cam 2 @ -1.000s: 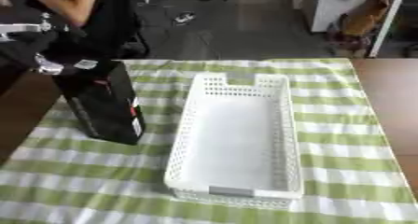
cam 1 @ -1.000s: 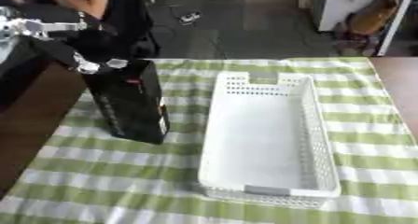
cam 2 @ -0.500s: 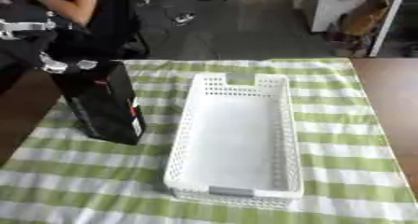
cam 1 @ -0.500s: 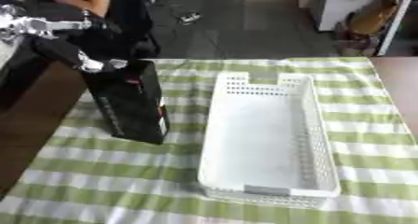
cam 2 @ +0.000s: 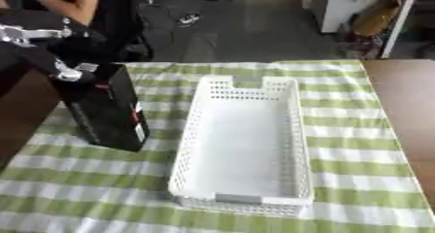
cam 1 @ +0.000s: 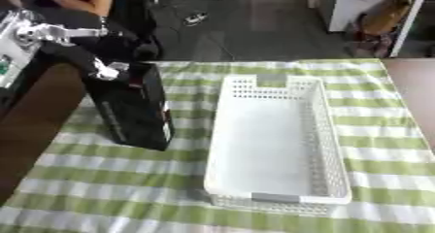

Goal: Pick up objects on the table and place them in the box.

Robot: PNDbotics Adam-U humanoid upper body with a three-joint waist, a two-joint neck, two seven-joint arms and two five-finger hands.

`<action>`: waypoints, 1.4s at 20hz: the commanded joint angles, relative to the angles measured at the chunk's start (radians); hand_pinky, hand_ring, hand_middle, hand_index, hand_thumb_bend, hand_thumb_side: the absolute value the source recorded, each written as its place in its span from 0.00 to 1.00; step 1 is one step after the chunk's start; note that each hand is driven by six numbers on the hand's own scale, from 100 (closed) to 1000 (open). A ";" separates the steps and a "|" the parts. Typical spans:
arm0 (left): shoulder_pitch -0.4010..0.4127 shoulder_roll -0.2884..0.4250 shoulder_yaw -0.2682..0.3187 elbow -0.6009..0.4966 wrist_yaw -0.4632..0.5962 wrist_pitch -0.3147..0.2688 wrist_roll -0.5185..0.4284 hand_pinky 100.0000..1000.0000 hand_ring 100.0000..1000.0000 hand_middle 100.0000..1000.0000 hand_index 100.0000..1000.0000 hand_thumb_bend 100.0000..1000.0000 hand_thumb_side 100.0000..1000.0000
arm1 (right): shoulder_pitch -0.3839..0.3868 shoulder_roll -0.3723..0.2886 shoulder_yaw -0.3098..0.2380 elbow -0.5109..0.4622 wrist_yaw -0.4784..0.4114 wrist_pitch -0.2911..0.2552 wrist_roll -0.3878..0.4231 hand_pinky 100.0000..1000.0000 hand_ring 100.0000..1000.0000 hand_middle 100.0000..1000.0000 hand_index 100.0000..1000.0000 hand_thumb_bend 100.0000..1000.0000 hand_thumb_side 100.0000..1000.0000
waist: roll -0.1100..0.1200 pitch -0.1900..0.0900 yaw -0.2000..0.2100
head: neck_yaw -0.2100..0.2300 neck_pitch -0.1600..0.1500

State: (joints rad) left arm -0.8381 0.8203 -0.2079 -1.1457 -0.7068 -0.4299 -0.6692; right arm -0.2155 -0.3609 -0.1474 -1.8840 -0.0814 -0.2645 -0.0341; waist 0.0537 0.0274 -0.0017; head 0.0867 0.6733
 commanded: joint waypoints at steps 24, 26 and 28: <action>-0.015 -0.013 -0.052 0.048 -0.032 -0.074 -0.085 0.95 0.89 0.80 1.00 0.98 0.68 | -0.006 -0.021 -0.002 -0.015 -0.005 -0.002 0.008 0.75 0.80 0.84 0.98 0.00 0.69 | 0.001 -0.008 -0.004 | -0.007 0.001; -0.014 -0.019 -0.061 0.059 -0.039 -0.081 -0.095 0.95 0.89 0.80 1.00 0.98 0.68 | -0.006 -0.020 -0.002 -0.015 -0.005 -0.002 0.008 0.75 0.80 0.84 0.98 0.00 0.69 | 0.001 -0.008 -0.005 | -0.006 0.000; -0.013 -0.028 -0.069 0.073 -0.049 -0.087 -0.104 0.95 0.89 0.80 1.00 1.00 0.66 | -0.007 -0.020 -0.001 -0.015 -0.006 -0.001 0.009 0.75 0.80 0.84 0.98 0.00 0.69 | 0.001 -0.008 -0.006 | -0.006 -0.001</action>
State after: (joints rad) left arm -0.8374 0.7759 -0.2770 -1.0727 -0.7474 -0.4242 -0.6752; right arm -0.2155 -0.3609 -0.1471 -1.8840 -0.0852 -0.2648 -0.0269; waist 0.0539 0.0283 -0.0072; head 0.0867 0.6733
